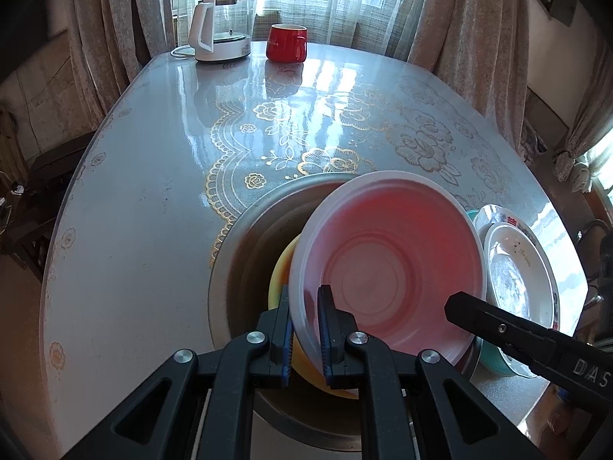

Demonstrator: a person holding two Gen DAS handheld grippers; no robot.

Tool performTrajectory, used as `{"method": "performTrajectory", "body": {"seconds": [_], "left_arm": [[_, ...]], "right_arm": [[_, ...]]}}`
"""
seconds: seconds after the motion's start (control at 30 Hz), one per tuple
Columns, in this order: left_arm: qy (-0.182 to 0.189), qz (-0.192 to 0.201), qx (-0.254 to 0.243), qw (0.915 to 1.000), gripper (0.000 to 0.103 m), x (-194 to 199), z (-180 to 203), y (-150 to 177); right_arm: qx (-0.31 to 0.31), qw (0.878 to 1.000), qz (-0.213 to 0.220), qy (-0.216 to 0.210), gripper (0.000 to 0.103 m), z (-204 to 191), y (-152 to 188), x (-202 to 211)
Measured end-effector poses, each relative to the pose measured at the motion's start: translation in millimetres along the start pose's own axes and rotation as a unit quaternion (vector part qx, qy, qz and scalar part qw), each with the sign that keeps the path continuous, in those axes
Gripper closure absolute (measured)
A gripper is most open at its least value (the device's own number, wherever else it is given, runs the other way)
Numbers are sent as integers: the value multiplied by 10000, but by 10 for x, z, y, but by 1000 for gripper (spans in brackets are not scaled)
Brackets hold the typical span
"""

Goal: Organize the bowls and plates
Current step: 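Lower the red bowl into the yellow bowl with the left tool, then open the left tool to release the red bowl and withdraw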

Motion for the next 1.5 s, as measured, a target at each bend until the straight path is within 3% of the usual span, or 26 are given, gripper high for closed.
{"method": "performTrajectory", "body": {"seconds": [0.8, 1.03, 1.2, 1.33, 1.4, 1.5], "left_arm": [[-22, 130, 72, 9999, 91, -31, -16, -15], [190, 155, 241, 9994, 91, -44, -35, -13], [452, 89, 619, 9970, 91, -2, -116, -23], [449, 246, 660, 9965, 84, 94, -151, -74], [399, 335, 616, 9967, 75, 138, -149, -91], [332, 437, 612, 9966, 72, 179, -165, -100]], "right_arm": [[-34, 9999, 165, 16, 87, 0, -49, 48], [-220, 9995, 203, -73, 86, 41, -43, 87], [-174, 9994, 263, -112, 83, 4, -46, 126], [-93, 9991, 362, -188, 81, -40, -76, 177], [-112, 9992, 342, -199, 81, -43, -69, 165], [-161, 9993, 287, -192, 81, -29, -49, 135]]}}
Point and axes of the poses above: each gripper's, at about its wrist camera, not at the fingertips, and x roughly against the way its jaws point, z to its right, y to its underside, the point moved 6 cm from there along -x, roughly the way its jaws point, and after that the axes turned 9 degrees about z, right-handed, at the moved point
